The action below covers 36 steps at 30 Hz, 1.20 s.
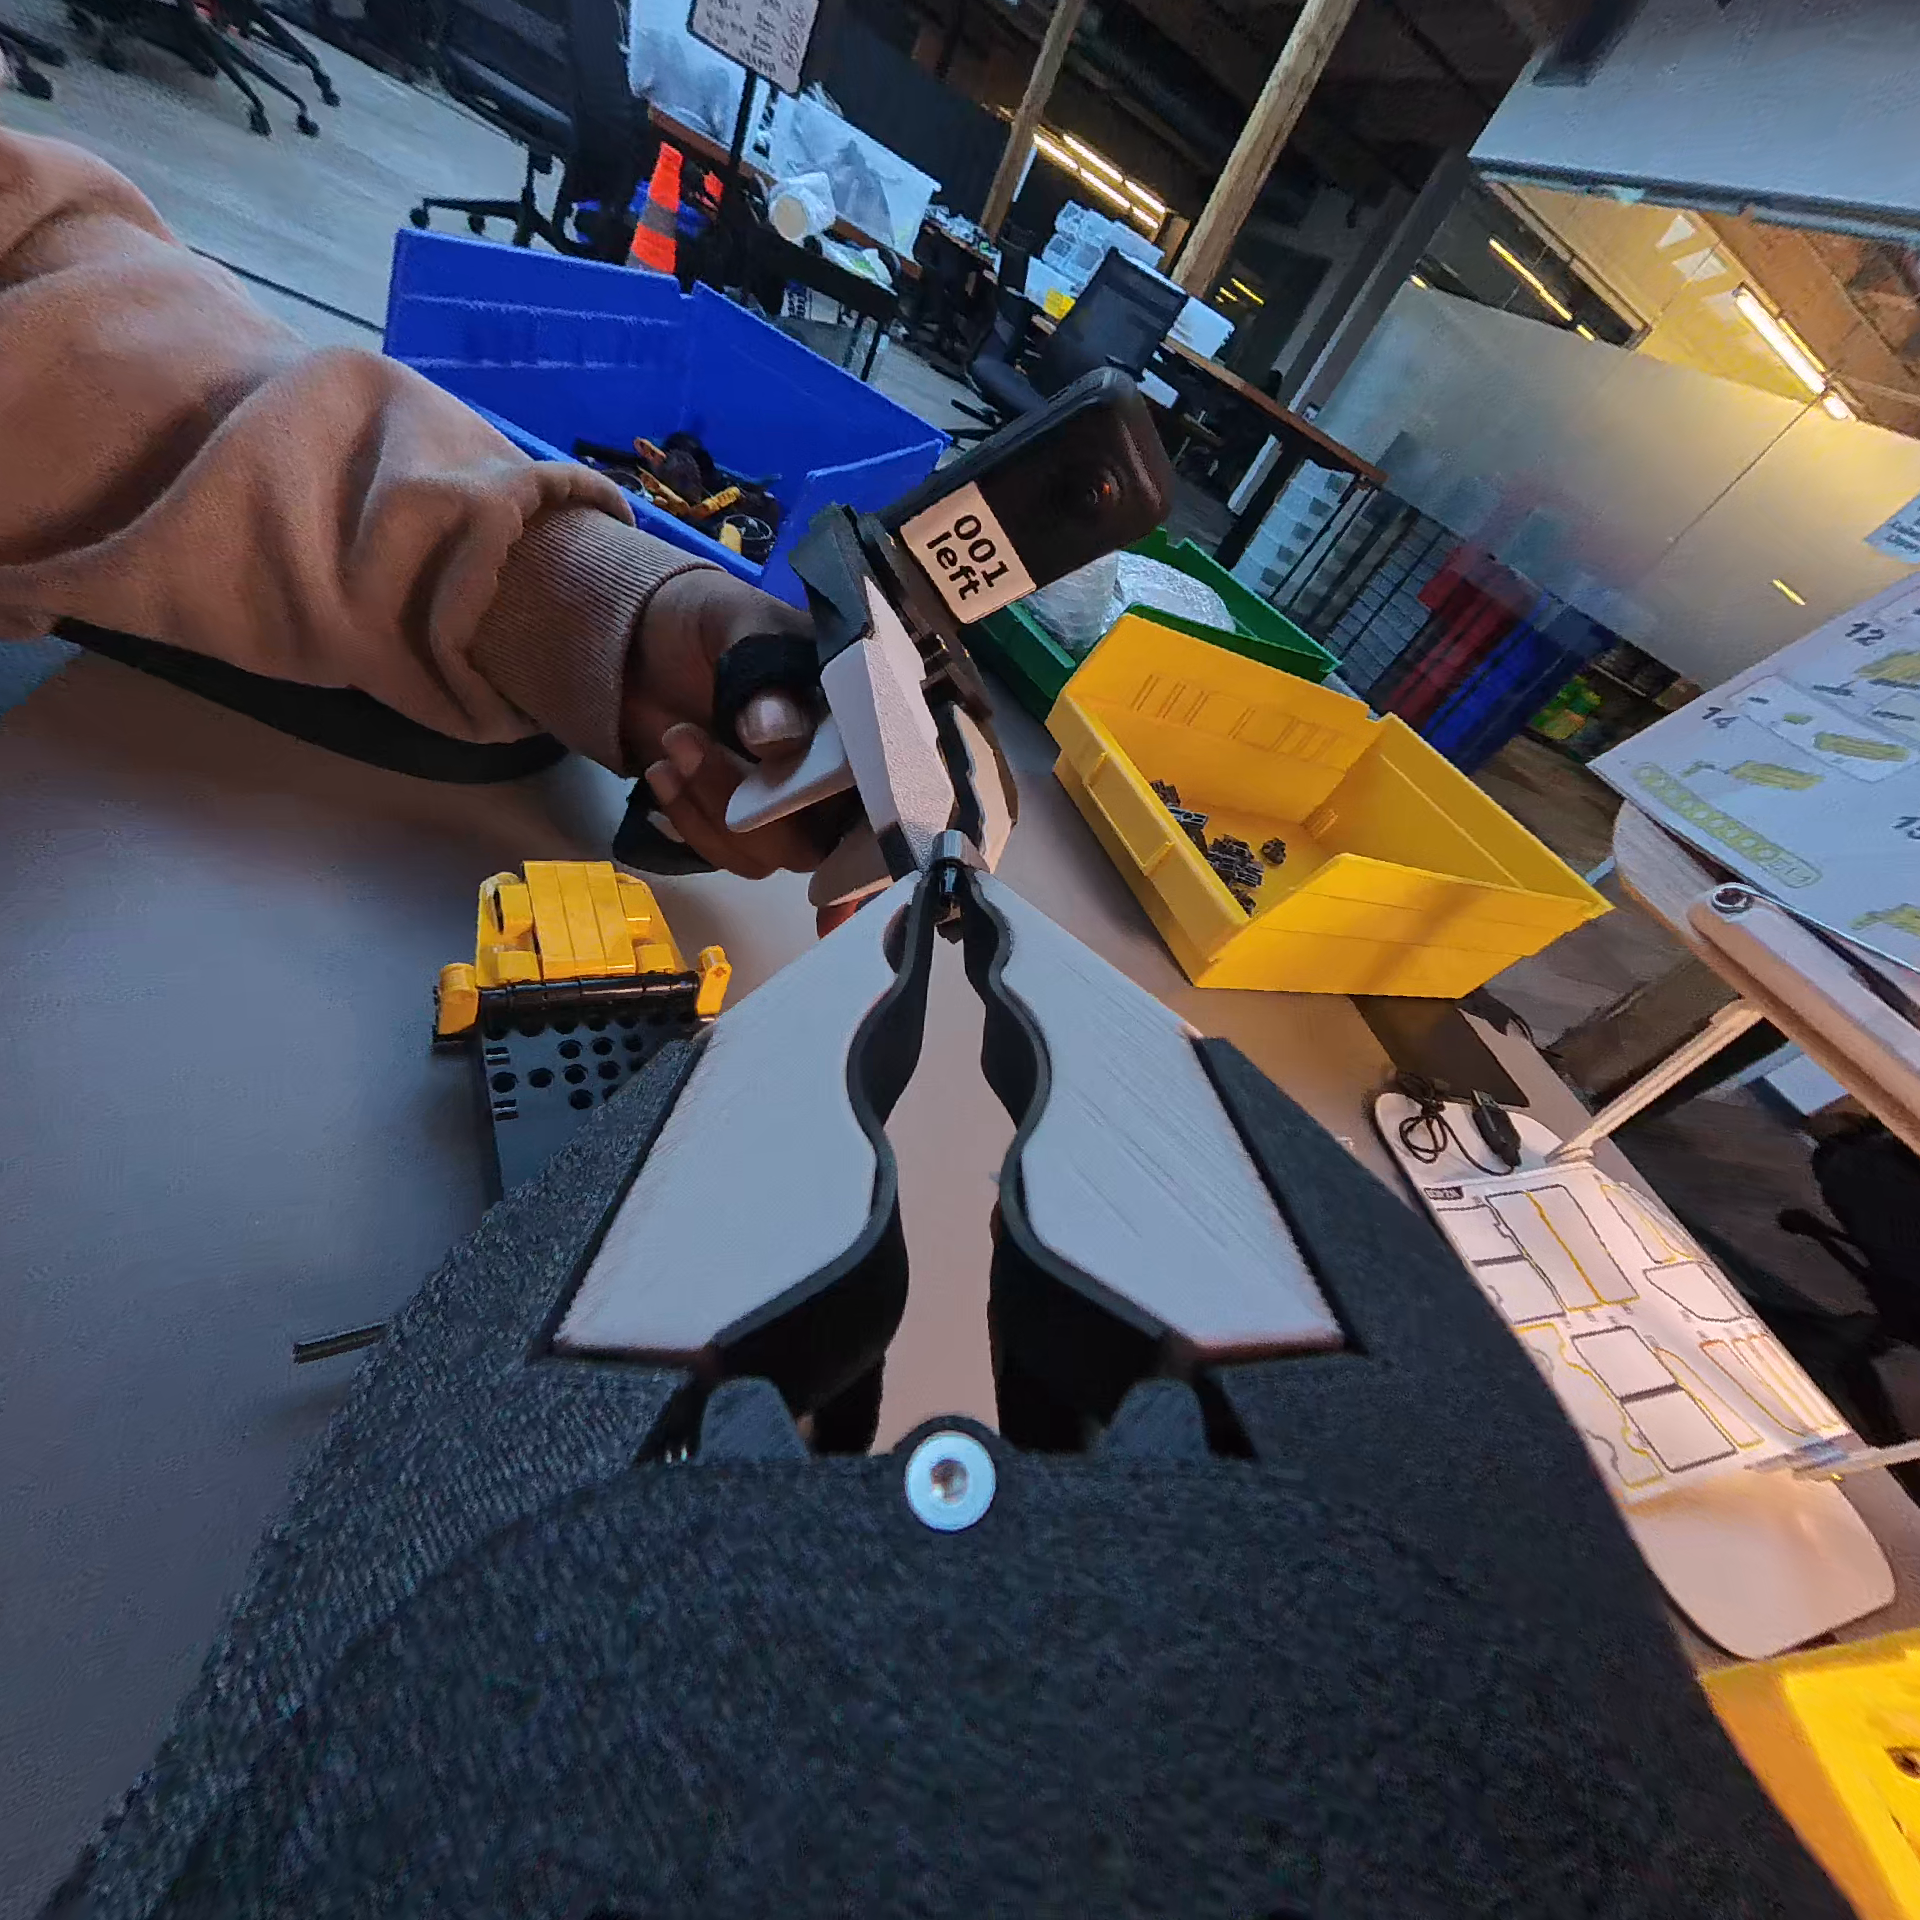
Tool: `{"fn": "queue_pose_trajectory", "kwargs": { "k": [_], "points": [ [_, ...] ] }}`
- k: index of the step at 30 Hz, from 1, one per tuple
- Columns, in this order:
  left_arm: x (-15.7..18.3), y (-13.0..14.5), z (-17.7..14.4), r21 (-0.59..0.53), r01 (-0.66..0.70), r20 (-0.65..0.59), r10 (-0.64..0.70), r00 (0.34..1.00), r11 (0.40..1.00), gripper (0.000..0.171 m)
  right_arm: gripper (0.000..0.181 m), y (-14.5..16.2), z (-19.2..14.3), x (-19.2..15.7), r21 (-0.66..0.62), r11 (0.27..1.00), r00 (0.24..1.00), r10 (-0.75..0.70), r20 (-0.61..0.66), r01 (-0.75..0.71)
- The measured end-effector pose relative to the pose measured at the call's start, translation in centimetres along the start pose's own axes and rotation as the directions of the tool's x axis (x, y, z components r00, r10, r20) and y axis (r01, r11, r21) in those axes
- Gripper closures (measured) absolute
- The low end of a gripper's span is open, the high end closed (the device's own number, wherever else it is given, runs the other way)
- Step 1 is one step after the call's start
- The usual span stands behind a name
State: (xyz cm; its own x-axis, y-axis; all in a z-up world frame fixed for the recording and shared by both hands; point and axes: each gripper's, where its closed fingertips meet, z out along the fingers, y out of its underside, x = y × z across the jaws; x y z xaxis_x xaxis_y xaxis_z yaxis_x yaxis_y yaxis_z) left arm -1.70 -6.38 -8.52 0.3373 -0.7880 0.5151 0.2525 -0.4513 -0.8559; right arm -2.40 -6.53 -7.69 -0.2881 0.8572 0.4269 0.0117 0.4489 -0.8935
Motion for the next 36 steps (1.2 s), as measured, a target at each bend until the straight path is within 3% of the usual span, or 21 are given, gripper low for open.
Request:
{"fn": "queue_pose_trajectory", "kwargs": {
  "k": [8,17,19,20,22,23,25,26,28,30,36],
  "points": [
    [0.1,-2.6,-0.2,0.055,-0.107,0.122,0.099,0.988,0.993,0.166,0.178,-1.1,-0.4,1.5,0.097,0.981,0.986,0.167,0.003,-0.166],
    [0.7,-4.7,-0.3,0.146,-0.131,0.141,0.11,0.984,0.981,0.166,0.18,-1.8,-0.8,2.2,0.158,0.956,0.969,0.244,0.032,-0.246],
    [1.2,-10.2,-6.5,0.455,-0.101,0.136,0.043,0.99,0.885,0.167,0.181,0.0,-1.7,3.2,0.126,0.955,0.962,0.273,-0.008,-0.269],
    [1.5,-11.3,-9.0,0.464,-0.191,0.219,0.097,0.971,0.865,0.167,0.181,0.8,-2.3,3.8,0.133,0.934,0.942,0.336,-0.01,-0.332],
    [1.7,-9.4,-8.0,0.272,-0.327,0.314,0.238,0.919,0.905,0.166,0.181,0.7,-1.8,3.7,0.126,0.934,0.941,0.337,0.001,-0.335],
    [0.6,-8.7,-7.5,0.252,-0.319,0.345,0.224,0.912,0.914,0.165,0.181,0.3,-0.9,3.4,0.123,0.941,0.948,0.319,0.002,-0.317],
    [-0.6,-7.9,-6.8,0.351,-0.127,0.228,0.047,0.973,0.928,0.166,0.181,-0.5,0.7,3.1,0.13,0.954,0.962,0.272,-0.007,-0.268],
    [-1.1,-7.2,-6.2,0.343,-0.048,0.184,-0.017,0.983,0.938,0.166,0.179,-1.0,1.0,3.3,0.135,0.966,0.973,0.229,-0.038,-0.223],
    [-1.8,-5.3,-4.5,0.281,-0.046,0.195,-0.01,0.981,0.959,0.166,0.164,-1.5,1.3,3.7,0.116,0.982,0.982,0.162,-0.102,-0.15],
    [-1.0,-4.4,-2.6,0.275,0.051,0.079,-0.075,0.994,0.96,0.166,0.16,-1.3,1.2,3.9,0.085,0.99,0.981,0.124,-0.15,-0.112],
    [-0.6,-3.5,-0.5,0.308,0.291,-0.131,-0.262,0.956,0.906,0.166,0.173,-1.5,0.4,3.2,0.059,0.998,0.982,0.032,-0.187,-0.021]
  ]
}}
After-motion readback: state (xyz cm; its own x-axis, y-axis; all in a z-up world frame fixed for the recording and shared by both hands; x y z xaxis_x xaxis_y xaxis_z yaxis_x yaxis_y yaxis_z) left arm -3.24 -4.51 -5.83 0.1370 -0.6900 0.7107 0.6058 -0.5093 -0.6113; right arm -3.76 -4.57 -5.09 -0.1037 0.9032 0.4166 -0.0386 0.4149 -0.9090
